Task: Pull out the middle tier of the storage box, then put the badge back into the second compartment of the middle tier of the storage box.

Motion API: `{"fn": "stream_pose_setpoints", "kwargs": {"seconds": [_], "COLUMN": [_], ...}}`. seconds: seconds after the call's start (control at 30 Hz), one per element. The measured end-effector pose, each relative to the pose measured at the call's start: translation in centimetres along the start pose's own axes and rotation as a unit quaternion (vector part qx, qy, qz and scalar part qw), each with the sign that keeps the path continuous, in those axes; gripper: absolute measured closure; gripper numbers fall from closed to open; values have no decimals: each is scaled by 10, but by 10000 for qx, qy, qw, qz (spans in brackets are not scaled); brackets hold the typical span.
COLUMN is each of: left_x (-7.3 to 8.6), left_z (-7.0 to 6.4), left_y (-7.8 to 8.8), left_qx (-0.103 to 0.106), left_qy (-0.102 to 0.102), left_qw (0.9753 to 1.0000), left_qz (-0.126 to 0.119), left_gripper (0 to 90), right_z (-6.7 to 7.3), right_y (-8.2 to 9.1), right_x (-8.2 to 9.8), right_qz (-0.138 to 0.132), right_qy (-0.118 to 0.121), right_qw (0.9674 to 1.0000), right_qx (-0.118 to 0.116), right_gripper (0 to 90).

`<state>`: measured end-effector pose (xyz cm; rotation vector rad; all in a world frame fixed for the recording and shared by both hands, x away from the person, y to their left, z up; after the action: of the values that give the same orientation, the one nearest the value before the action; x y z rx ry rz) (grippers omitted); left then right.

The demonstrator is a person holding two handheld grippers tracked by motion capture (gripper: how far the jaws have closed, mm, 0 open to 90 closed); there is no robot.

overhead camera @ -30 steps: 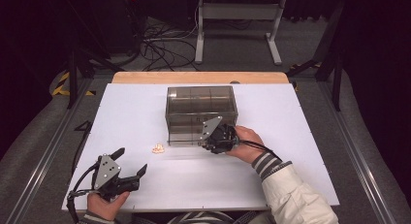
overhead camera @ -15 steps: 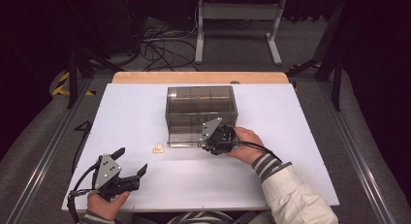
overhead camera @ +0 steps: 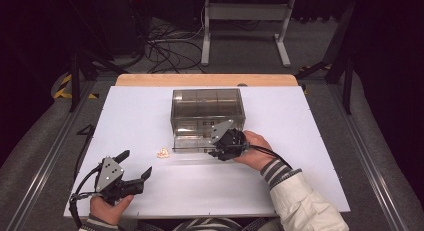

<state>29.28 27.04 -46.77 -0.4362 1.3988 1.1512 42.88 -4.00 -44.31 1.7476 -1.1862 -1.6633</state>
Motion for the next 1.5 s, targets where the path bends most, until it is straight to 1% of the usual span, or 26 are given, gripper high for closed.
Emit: {"fn": "stream_pose_setpoints", "kwargs": {"seconds": [0.07, 0.2, 0.23, 0.27, 0.3, 0.37, 0.47, 0.6, 0.7, 0.73, 0.77, 0.83, 0.93, 0.97, 1.0, 1.07, 1.13, 1.2, 1.23, 1.27, 1.37, 1.4, 1.5], "left_x": [-1, -4, -5, -5, -6, -6, -8, -10, -10, -10, -10, -11, -11, -11, -12, -12, -12, -12, -13, -13, -13, -13, -15], "left_z": [0, 0, 0, 0, 0, 0, 1, 0, 0, 0, 1, 2, 2, 2, 2, 2, 3, 3, 4, 4, 6, 6, 6], "left_y": [-1, 0, 1, 1, 0, -2, -4, -8, -9, -10, -10, -11, -12, -12, -13, -13, -15, -16, -16, -17, -19, -20, -20], "left_qx": [19, 27, 21, 65, 141, 159, 200, 264, 319, 332, 337, 334, 338, 350, 362, 388, 357, 334, 347, 356, 497, 511, 550], "left_qy": [-44, -112, -110, -94, -73, -88, -67, -135, -116, -95, -57, 15, 33, 58, 43, 10, -75, -100, -89, -44, 6, 9, 72], "left_qw": [10000, 9999, 9999, 9999, 9998, 9998, 9997, 9995, 9994, 9994, 9994, 9994, 9994, 9994, 9993, 9992, 9993, 9993, 9993, 9993, 9987, 9987, 9984], "left_qz": [-19, -85, -103, -100, -75, -65, -77, -70, -22, 1, 1, 27, 34, 34, 33, 44, 76, 95, 114, 101, 73, 70, 73], "left_gripper": [149, 173, 176, 181, 184, 183, 174, 169, 164, 147, 140, 126, 122, 122, 122, 129, 139, 144, 150, 155, 168, 179, 180], "right_z": [0, -3, -3, -3, -4, -4, -5, -5, -4, -3, -3, -3, -3, -3, -3, -5, -6, -6, -6, -5, -5, -5, -6], "right_y": [5, 17, 20, 23, 25, 30, 37, 45, 53, 56, 58, 63, 71, 73, 76, 81, 83, 86, 87, 89, 93, 94, 96], "right_x": [1, 5, 5, 6, 7, 9, 13, 18, 24, 27, 29, 35, 46, 48, 52, 58, 63, 69, 71, 75, 84, 89, 100], "right_qz": [-130, -472, -522, -632, -685, -814, -975, -1177, -1380, -1456, -1499, -1611, -1828, -1886, -1965, -2044, -2096, -2158, -2182, -2231, -2334, -2345, -2351], "right_qy": [-36, -245, -271, -348, -356, -463, -556, -690, -828, -894, -920, -1020, -1185, -1213, -1288, -1376, -1484, -1597, -1622, -1650, -1742, -1819, -1981], "right_qw": [9999, 9985, 9981, 9971, 9967, 9953, 9933, 9901, 9862, 9845, 9835, 9806, 9747, 9732, 9707, 9677, 9650, 9617, 9606, 9588, 9543, 9525, 9490], "right_qx": [70, 164, 178, 222, 235, 241, 282, 333, 384, 399, 412, 448, 505, 513, 503, 533, 536, 559, 583, 609, 663, 686, 702], "right_gripper": [586, 537, 530, 523, 518, 513, 500, 482, 459, 451, 444, 429, 410, 405, 397, 375, 328, 285, 266, 256, 216, 203, 151]}}
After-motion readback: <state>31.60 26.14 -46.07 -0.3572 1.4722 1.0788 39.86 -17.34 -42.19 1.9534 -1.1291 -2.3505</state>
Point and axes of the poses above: each handheld gripper's, and its own axes: y roughly backward along the jaws, x roughly out of its underside, z roughly to its left, the point moved 2 cm from there along -y, roughly forward along the jaws, and after that the axes turned 6 degrees about -y, right-handed, at the moved point
